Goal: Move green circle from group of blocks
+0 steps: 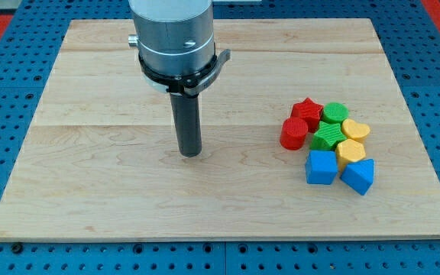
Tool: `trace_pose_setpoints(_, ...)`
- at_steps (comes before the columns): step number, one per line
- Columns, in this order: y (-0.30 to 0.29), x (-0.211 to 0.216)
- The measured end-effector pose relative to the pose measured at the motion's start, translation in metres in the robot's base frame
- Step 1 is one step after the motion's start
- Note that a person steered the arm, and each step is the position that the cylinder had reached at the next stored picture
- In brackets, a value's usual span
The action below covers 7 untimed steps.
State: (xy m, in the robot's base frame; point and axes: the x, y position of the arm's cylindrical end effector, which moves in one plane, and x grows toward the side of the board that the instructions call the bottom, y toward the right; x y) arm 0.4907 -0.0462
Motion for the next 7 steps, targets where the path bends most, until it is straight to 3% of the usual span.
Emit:
trace_pose_setpoints(2, -0.018, 0.025)
trace_pose_setpoints(3, 0.051, 0.081)
trace_pose_setpoints(4, 0.066, 0.128)
trace_pose_setpoints(6, 0.274, 0.122)
trace_pose_setpoints(7, 0.319, 0.049)
